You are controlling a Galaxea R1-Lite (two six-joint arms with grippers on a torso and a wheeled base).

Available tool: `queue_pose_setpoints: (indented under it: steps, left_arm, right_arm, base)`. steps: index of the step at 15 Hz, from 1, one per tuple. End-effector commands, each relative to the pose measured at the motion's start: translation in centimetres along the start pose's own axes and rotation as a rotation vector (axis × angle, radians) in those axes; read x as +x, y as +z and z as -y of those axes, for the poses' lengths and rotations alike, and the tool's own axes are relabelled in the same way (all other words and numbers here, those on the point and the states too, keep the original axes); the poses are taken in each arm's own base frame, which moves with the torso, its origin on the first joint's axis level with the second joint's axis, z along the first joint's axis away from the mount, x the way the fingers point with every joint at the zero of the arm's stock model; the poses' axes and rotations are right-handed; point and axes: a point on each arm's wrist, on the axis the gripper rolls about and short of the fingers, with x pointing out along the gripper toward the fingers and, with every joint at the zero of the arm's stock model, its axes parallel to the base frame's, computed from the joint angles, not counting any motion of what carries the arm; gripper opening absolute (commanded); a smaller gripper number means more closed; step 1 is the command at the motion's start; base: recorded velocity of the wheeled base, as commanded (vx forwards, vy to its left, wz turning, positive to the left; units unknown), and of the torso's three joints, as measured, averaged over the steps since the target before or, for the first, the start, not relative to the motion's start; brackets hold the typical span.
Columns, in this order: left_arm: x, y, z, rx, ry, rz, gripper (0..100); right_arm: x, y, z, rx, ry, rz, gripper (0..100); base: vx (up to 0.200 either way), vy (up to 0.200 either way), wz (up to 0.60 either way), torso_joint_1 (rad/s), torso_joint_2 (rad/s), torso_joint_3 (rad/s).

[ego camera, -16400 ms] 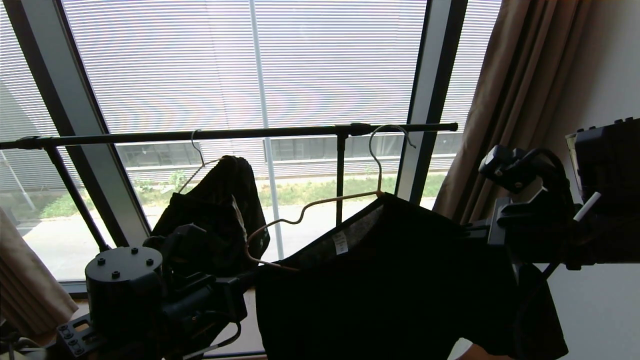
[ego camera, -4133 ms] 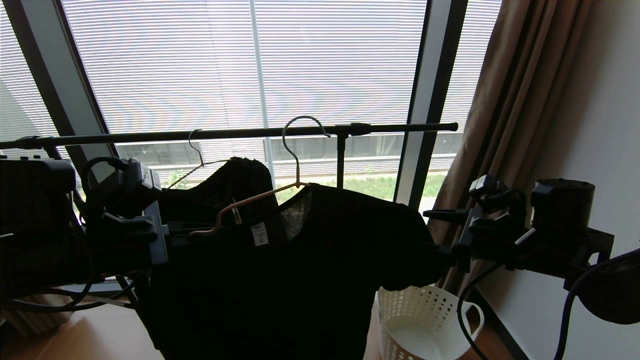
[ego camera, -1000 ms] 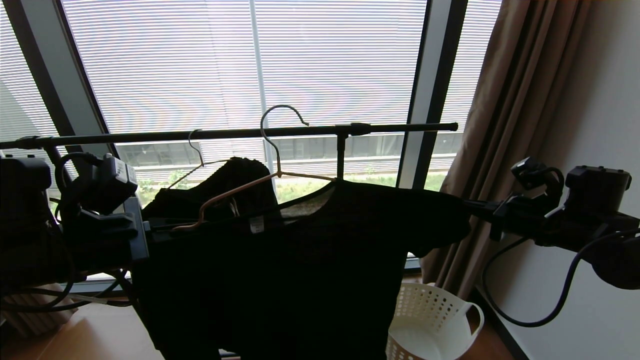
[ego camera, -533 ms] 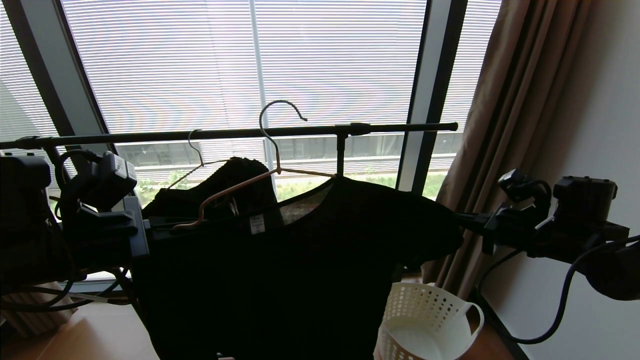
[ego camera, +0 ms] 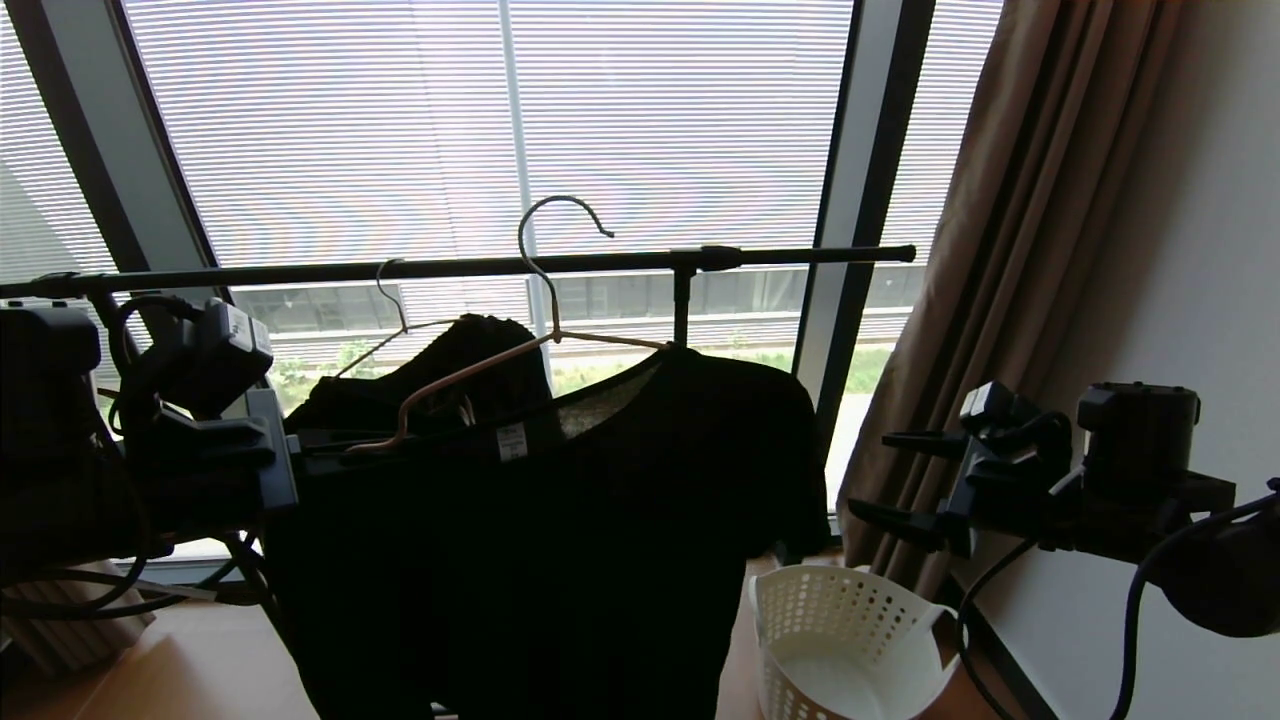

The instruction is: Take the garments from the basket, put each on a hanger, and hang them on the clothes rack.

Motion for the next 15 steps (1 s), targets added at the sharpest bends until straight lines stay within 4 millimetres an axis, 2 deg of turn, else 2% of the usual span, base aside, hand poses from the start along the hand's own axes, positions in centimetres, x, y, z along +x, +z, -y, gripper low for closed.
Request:
queue_pose_setpoints:
  steps: [1,4,8,9,10,13,15]
  left_arm:
    - [0.0,-0.1,0.0,-0.003,-0.002,-0.002,0]
    - [-0.1,-0.5,0.4,-0.011,-0.01,-0.01,0]
    - [-0.5,-1.0,1.2,-0.018,-0.018,-0.016,0]
    - [-0.5,-1.3,1.4,-0.024,-0.024,-0.024,0]
    - [-0.6,-1.8,1.7,-0.033,-0.03,-0.035,0]
    - [-1.0,-1.7,2.2,-0.027,-0.037,-0.023,0]
    - [-1.3,-1.5,2.4,-0.021,-0.035,-0.016,0]
  right_arm:
    - [-0.3,-0.2,-0.4,-0.024,0.005,-0.006,100]
    - [-1.1,1.0,-0.9,-0.051,-0.002,0.02,100]
    - [-3.7,4.6,-1.9,-0.096,-0.029,0.083,100]
    - [-4.0,6.0,-1.7,-0.102,-0.028,0.089,100]
    - [-4.1,8.5,-2.0,-0.098,0.009,0.077,100]
    - [-3.2,12.0,-2.5,-0.124,0.097,0.028,100]
    - [-2.0,12.6,-2.6,-0.164,0.145,0.001,100]
  base:
    - [0.0,0.0,0.0,0.0,0.0,0.0]
    - [0.0,0.0,0.0,0.0,0.0,0.0]
    - [0.0,0.0,0.0,0.0,0.0,0.0]
    - [0.0,0.0,0.0,0.0,0.0,0.0]
    - [0.0,0.0,0.0,0.0,0.0,0.0]
    - [0.0,0.0,0.0,0.0,0.0,0.0]
    - [0.0,0.0,0.0,0.0,0.0,0.0]
